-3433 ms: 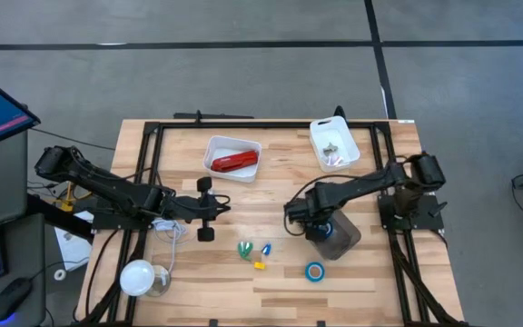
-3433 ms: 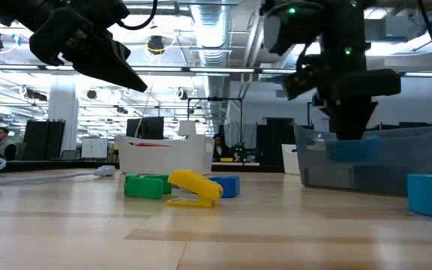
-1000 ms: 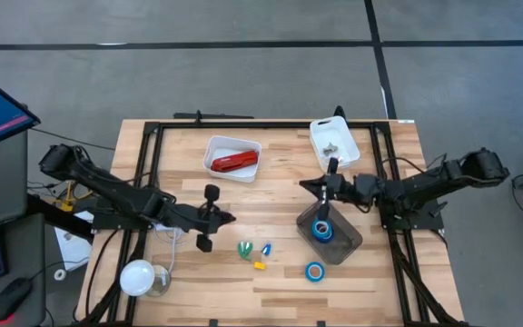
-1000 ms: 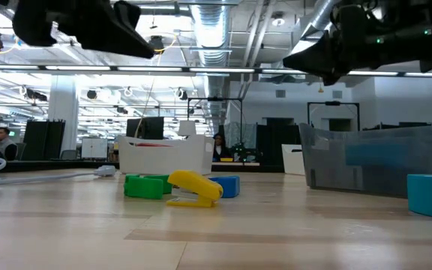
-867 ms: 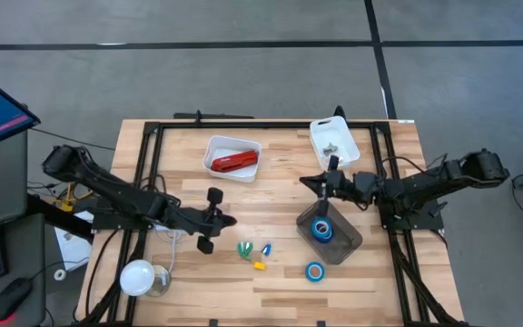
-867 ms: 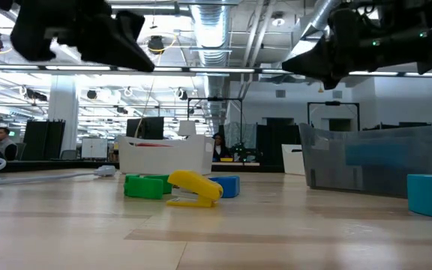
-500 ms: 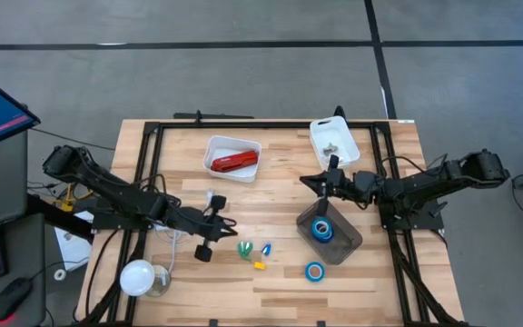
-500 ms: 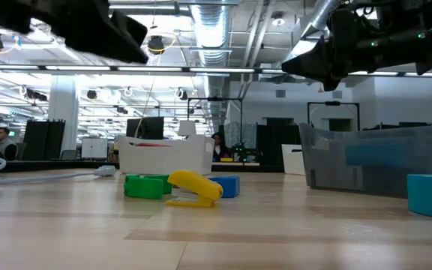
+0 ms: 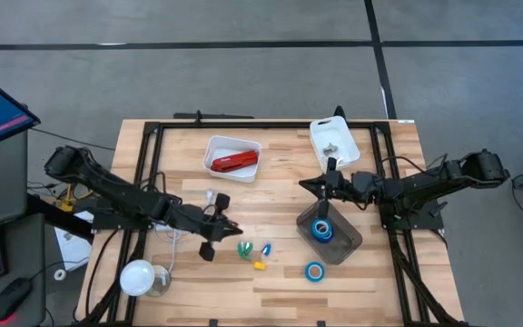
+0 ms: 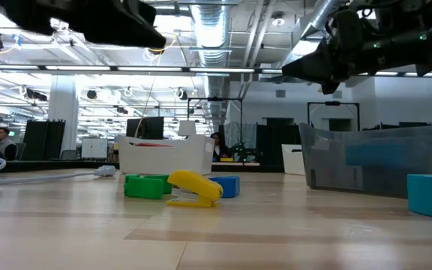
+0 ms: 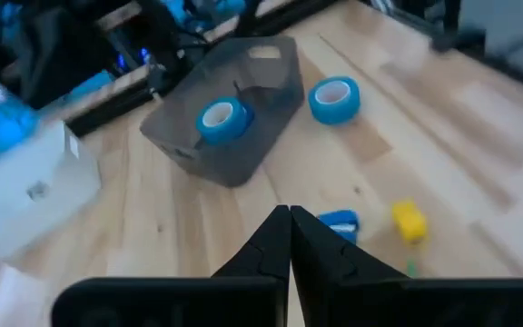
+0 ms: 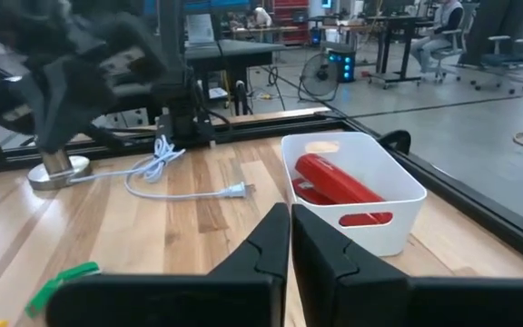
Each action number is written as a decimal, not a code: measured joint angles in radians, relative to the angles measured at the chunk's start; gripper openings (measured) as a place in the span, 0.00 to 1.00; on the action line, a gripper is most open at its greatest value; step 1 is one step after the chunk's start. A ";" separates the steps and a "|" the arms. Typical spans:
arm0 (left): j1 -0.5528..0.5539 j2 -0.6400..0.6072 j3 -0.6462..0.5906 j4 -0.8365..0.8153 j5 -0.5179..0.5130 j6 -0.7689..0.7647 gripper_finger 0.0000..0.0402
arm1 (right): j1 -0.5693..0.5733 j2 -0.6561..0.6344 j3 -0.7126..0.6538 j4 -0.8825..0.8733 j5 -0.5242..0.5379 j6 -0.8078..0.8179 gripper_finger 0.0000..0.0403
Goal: Pick and place Stapler, Stapler remover, tape
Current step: Put the right green small stapler into the left white bin
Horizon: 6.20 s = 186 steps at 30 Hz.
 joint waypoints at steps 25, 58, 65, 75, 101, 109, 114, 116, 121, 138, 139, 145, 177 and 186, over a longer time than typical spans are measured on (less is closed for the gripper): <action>0.107 0.327 0.308 -0.195 -0.061 -0.196 0.00 | -0.001 0.000 0.000 -0.097 0.011 0.034 0.02; 0.091 0.250 0.309 -0.150 0.161 -0.871 0.01 | 0.000 0.000 0.000 -0.149 0.006 0.026 0.02; 0.091 0.250 0.309 -0.143 0.161 -1.134 0.01 | 0.008 0.000 0.000 -0.186 0.004 0.027 0.02; 0.096 0.250 0.309 -0.173 0.157 -1.439 0.00 | 0.007 0.000 0.000 -0.213 0.007 0.026 0.02; 0.052 0.493 0.627 -0.828 0.090 -1.503 0.00 | 0.005 0.000 0.001 -0.307 0.014 0.107 0.02; 0.051 0.606 0.794 -1.008 0.078 -1.449 0.00 | 0.004 0.000 0.001 -0.308 0.013 0.113 0.02; 0.051 0.625 0.802 -0.995 0.081 -1.448 0.00 | 0.004 0.000 0.001 -0.311 0.013 0.113 0.02; 0.051 0.625 0.802 -0.986 0.092 -1.448 0.00 | 0.004 0.000 0.001 -0.312 0.013 0.113 0.02; 0.051 0.625 0.800 -0.977 0.123 -1.391 0.01 | 0.004 0.000 0.001 -0.318 0.013 0.113 0.02; 0.065 0.623 0.649 -0.804 0.180 -1.347 0.32 | 0.005 0.000 0.001 -0.359 0.013 0.106 0.02; 0.067 0.623 0.641 -0.804 0.180 -1.347 0.34 | 0.005 0.000 0.001 -0.359 0.013 0.106 0.02; 0.096 0.623 0.601 -0.746 0.180 -1.346 0.39 | 0.005 0.000 0.001 -0.359 0.013 0.105 0.02; 0.101 0.623 0.569 -0.688 0.217 -1.335 0.37 | 0.004 0.000 0.001 -0.359 0.013 0.103 0.02; 0.101 0.623 0.503 -0.611 0.251 -1.344 0.37 | 0.004 0.000 0.001 -0.360 0.013 0.103 0.02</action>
